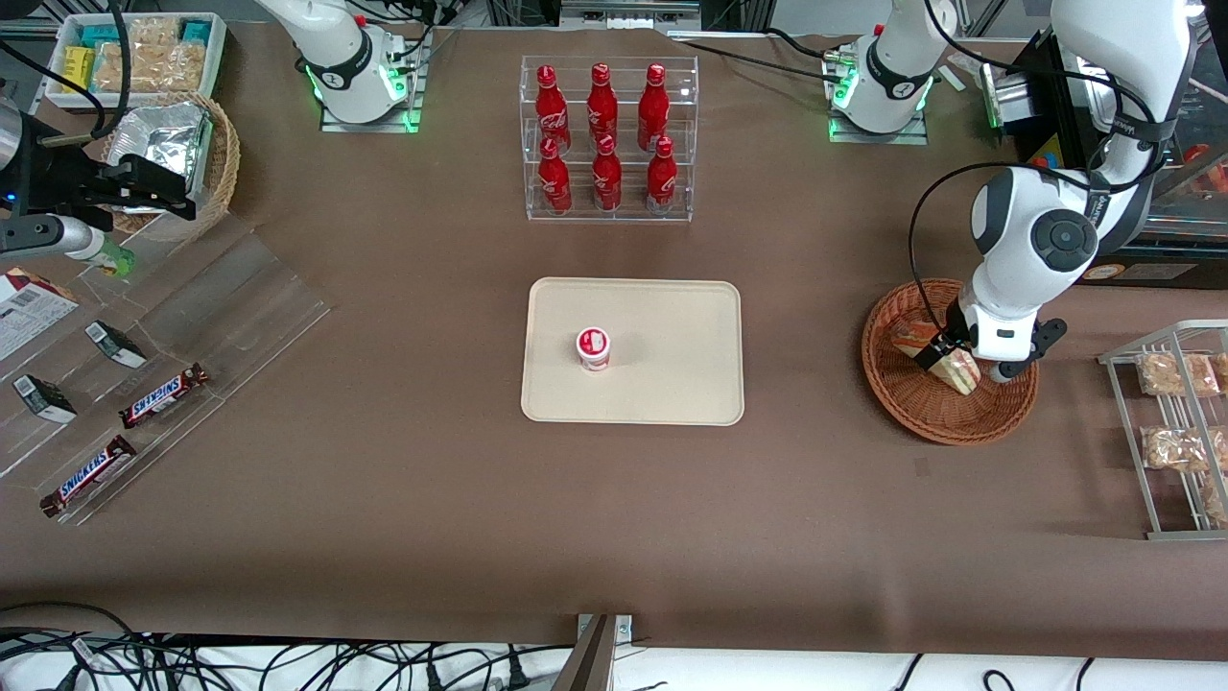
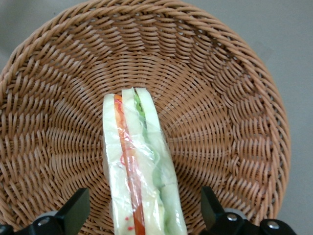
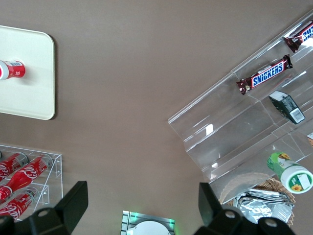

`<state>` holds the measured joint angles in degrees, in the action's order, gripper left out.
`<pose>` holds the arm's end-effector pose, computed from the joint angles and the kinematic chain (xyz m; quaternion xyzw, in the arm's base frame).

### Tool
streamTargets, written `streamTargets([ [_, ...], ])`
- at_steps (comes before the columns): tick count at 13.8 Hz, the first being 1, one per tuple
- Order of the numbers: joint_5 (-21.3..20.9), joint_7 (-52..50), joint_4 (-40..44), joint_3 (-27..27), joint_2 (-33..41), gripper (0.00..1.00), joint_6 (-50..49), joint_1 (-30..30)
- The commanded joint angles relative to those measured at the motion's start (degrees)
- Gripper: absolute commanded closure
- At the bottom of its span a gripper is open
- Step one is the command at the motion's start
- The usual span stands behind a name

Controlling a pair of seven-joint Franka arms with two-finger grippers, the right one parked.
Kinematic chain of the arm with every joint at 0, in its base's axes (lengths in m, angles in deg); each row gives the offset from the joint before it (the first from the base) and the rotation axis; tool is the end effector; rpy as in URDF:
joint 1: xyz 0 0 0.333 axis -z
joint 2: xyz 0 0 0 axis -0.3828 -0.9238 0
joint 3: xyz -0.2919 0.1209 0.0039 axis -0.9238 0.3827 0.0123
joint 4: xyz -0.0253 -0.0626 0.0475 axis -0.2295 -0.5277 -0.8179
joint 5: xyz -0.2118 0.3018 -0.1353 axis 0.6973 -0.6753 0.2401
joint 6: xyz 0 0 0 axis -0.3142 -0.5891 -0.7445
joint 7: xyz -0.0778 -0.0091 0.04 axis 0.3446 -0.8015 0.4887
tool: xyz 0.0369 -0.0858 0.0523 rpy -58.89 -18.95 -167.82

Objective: Place sandwich from basket to tray
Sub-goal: 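Close the left gripper on the sandwich's wrapped edge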

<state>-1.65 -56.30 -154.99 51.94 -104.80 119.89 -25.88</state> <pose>0.5438 0.0019 0.2451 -0.9393 -0.3409 -0.0255 0.0302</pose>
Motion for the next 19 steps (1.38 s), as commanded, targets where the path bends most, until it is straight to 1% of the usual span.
streamTargets([
  [1,-1.74,-0.99,-0.35,-0.14,-0.58,0.0,1.6,-0.49],
  [2,-1.74,-1.69,-0.35,-0.14,-1.01,0.0,1.78,-0.58],
  [4,-1.74,-2.66,-0.35,-0.05,-1.46,0.84,2.05,-0.49],
  [5,-1.83,-2.49,-0.35,-0.05,-1.46,1.0,2.05,-0.49],
  [6,-2.44,-2.49,-0.35,-0.14,-1.55,1.0,2.05,-0.49],
  [7,-4.01,-2.31,-0.35,-0.14,-1.55,1.0,1.96,-0.49],
  [10,-4.29,-1.7,0.52,-0.23,-0.32,1.0,0.12,-0.49],
  [13,-4.29,0.57,3.68,-0.58,2.31,1.0,-7.07,-0.49],
  [15,-3.59,1.9,7.01,-0.84,3.46,1.0,-12.16,-0.49],
  [17,-3.24,3.57,11.93,-2.06,3.64,1.0,-19.36,-0.14],
  [19,-0.35,5.5,16.33,-3.12,3.64,1.0,-24.91,-0.05],
])
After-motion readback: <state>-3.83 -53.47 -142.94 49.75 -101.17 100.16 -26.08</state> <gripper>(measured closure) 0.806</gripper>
